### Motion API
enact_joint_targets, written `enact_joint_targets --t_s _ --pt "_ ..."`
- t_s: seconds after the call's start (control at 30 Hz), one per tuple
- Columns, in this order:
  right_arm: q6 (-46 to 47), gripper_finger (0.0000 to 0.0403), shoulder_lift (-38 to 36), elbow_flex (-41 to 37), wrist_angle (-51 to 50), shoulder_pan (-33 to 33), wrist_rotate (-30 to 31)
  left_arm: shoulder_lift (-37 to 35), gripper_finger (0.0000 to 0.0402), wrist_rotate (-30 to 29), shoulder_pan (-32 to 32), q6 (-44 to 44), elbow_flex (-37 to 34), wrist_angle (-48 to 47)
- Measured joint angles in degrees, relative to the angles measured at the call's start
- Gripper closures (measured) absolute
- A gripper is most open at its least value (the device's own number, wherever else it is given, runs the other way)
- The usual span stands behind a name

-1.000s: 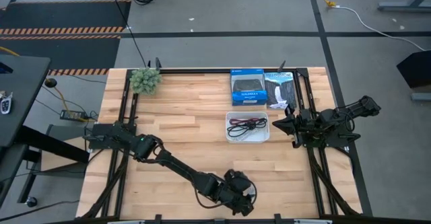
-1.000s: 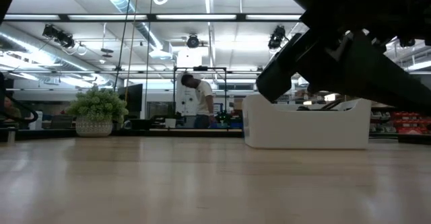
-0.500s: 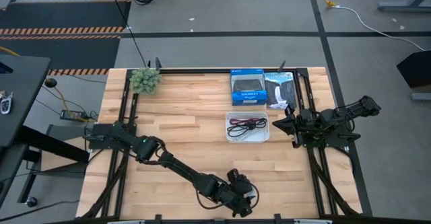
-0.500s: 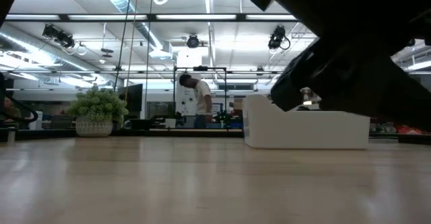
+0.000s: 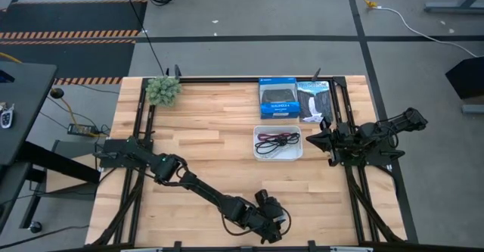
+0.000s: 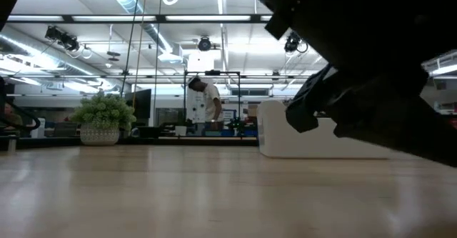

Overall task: Pick and place USB-C Cables
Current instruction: Put the blue charger cable into the white bin

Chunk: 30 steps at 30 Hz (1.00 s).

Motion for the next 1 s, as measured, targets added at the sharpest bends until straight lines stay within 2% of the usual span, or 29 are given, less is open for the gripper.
enact_joint_targets --t_s 0.13,0.3,0.6,0.8,1.0 --pt "0.00 0.0389 0.00 0.00 0.03 -0.02 0.02 0.08 0.0192 -0.10 0.02 0.66 0.00 -0.77" --pt "0.00 0.0389 0.00 0.00 0.03 -0.02 0.00 0.08 0.0239 -0.09 0.02 3.76 0.00 -0.89" --pt "0.00 0.0389 0.00 0.00 0.04 -0.01 0.02 0.08 0.0320 0.44 0.02 3.71 0.00 -0.89" --pt "0.00 0.0389 0.00 0.01 0.03 -0.01 0.01 0.06 0.0367 0.47 0.02 0.45 0.00 -0.81" --pt "0.00 0.0389 0.00 0.00 0.03 0.00 0.01 0.06 0.0379 0.46 0.02 -3.96 0.00 -0.78"
